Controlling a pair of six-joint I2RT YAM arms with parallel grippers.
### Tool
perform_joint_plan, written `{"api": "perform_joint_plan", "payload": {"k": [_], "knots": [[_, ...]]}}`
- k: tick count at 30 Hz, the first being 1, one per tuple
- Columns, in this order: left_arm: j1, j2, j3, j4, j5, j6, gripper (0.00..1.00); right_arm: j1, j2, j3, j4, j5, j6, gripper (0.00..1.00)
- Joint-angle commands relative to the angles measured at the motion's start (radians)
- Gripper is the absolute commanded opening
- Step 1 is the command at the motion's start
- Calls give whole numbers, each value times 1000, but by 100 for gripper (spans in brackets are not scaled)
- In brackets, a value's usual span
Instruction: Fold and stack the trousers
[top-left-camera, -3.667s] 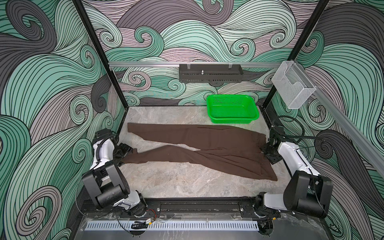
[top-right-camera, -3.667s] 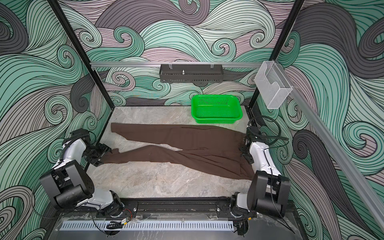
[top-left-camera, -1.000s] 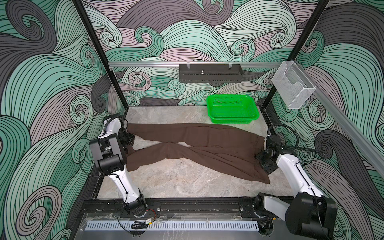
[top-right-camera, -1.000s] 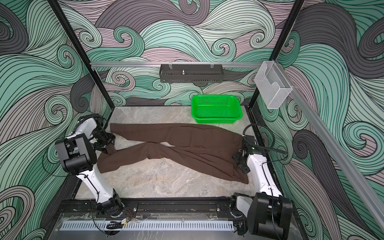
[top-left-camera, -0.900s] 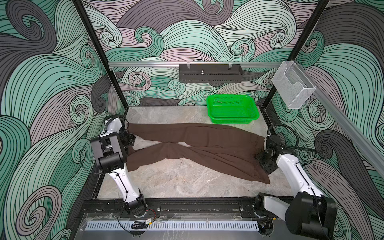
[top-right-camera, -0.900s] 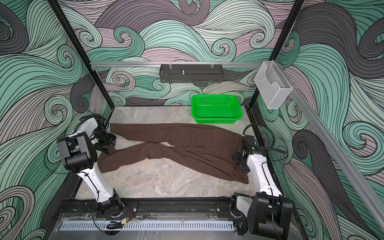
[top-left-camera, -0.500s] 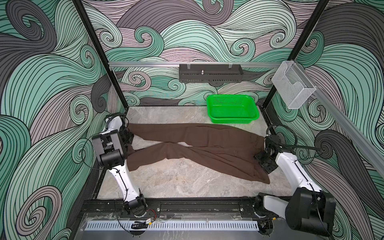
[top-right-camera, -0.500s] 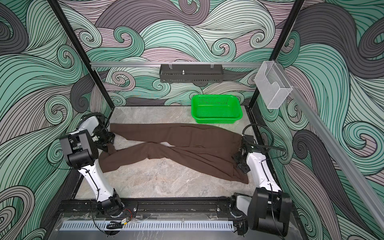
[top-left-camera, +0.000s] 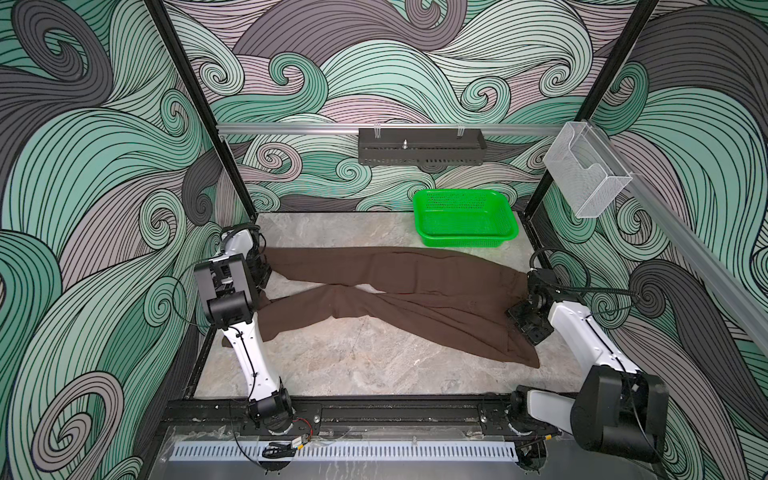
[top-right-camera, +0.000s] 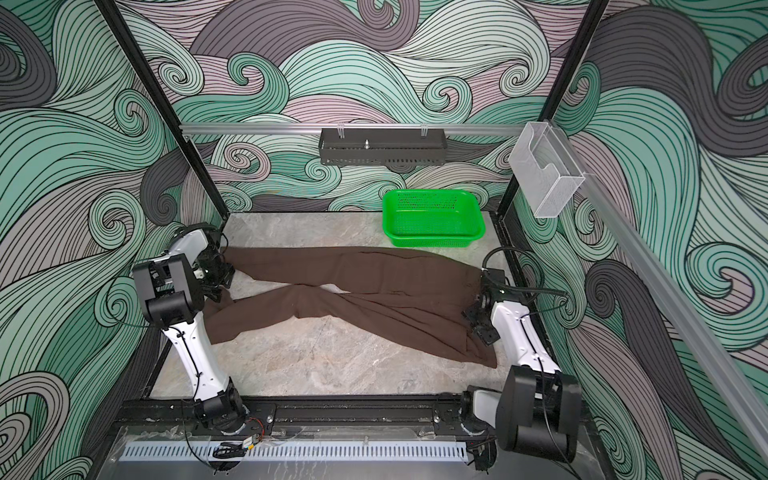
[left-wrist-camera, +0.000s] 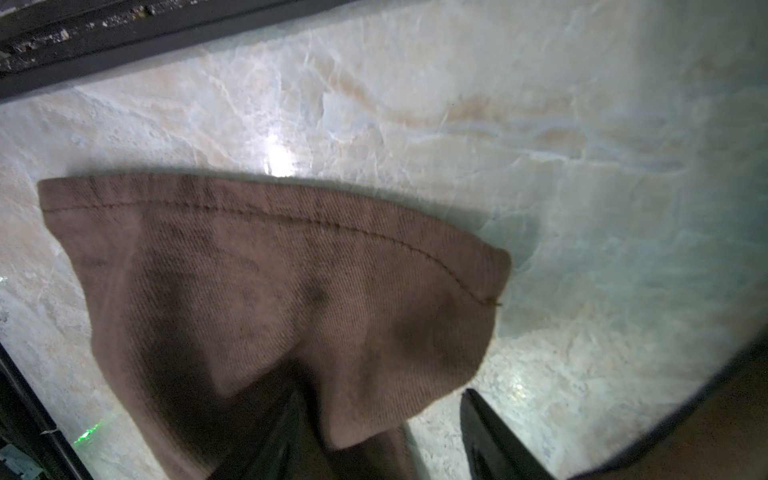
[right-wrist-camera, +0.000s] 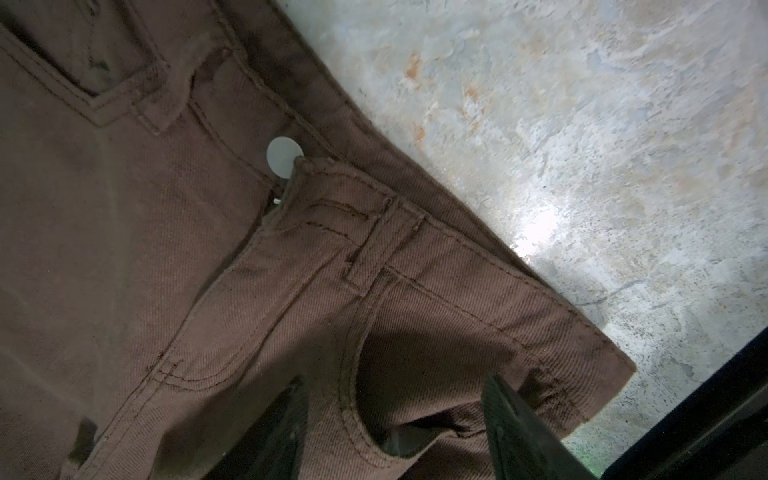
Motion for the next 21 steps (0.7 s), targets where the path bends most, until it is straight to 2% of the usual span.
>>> {"api": "perform_joint_plan", "payload": {"k": [1,5,9,14,19,21], "knots": [[-16,16,6,-16,-16,-58,67,10,17,23,1,7,3,67],[-39,25,-2,-14,-39,-86,68,16,32,34,0,7,6,67],[-46,18,-16,-20,-60,-95,62,23,30,36,-1,13,10,67],[-49,-13,-73,-3,-72,-101,49,29,31,43,-1,11,22,67],[-47,-24,-88,7,-80,-88,22,32,30,54,-4,12,27,67],[-44,-28,-86,10,-71,-84,15,34,30,55,-3,13,29,67]]}}
